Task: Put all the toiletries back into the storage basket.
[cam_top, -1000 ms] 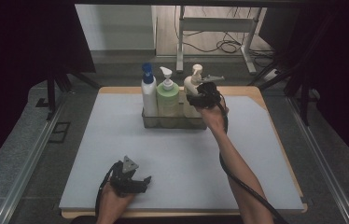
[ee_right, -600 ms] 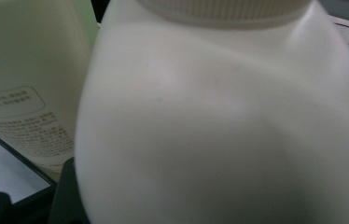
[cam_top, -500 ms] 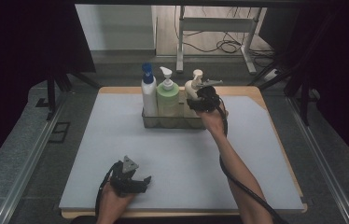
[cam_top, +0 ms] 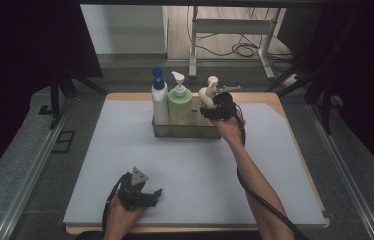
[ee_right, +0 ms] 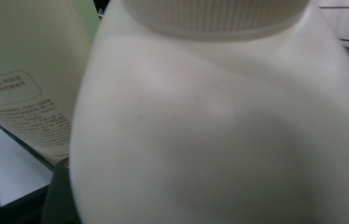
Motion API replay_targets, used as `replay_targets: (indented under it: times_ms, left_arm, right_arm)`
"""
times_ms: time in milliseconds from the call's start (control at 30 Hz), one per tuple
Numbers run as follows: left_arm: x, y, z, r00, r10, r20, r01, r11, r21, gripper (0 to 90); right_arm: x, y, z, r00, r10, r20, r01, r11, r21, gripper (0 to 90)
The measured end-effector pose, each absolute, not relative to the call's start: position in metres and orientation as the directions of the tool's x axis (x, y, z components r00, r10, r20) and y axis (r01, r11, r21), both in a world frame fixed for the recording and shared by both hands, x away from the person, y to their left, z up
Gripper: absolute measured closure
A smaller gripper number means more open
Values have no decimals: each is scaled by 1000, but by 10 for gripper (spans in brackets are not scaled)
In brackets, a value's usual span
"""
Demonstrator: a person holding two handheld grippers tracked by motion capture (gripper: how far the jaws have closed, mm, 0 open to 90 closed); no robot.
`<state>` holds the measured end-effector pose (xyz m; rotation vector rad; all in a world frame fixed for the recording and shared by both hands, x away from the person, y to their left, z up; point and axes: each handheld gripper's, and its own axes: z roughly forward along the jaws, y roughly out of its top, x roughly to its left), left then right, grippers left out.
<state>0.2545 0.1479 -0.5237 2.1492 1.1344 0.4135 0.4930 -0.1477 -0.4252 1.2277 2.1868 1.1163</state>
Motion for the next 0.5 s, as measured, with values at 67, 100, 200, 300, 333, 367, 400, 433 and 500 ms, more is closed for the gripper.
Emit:
replay_targets:
  times_ms: [67,100,200,300,333,367,400,433,500]
  left_arm:
    - [254,148,-524,573,819,-28,609,-403,683,122]
    - [254,148,-524,573,819,-28,609,-403,683,122]
    - [254,148,-524,573,819,-28,609,-403,683,122]
    - [254,148,-524,574,819,-28,609,-403,683,122]
    - [254,148,-524,574,819,-28,609,-403,683,122]
    - [254,148,-524,574,819,-28,609,-403,683,122]
    - [254,148,-524,573,819,-28,608,-403,684,122]
    - [255,148,-524,573,819,-28,608,-402,685,122]
    - [255,148,-524,574,819,-28,608,-403,685,122]
  right_arm:
    - [494,-148,-425,-546,835,65,540,292,789,302]
    - [494,-149,-425,-548,834,66,539,292,790,290]
    - [494,-150,-425,-555,830,63,533,296,792,234]
    - [491,-153,-425,-562,825,55,529,308,790,199]
    - [490,-154,-425,-566,822,55,528,311,791,197]
    - [489,-156,-425,-570,820,54,525,314,791,192]
    - [487,-157,-424,-572,818,53,525,316,791,187]
    - [486,-159,-424,-575,817,55,525,316,791,185]
    - [483,-163,-424,-582,811,60,526,319,789,180]
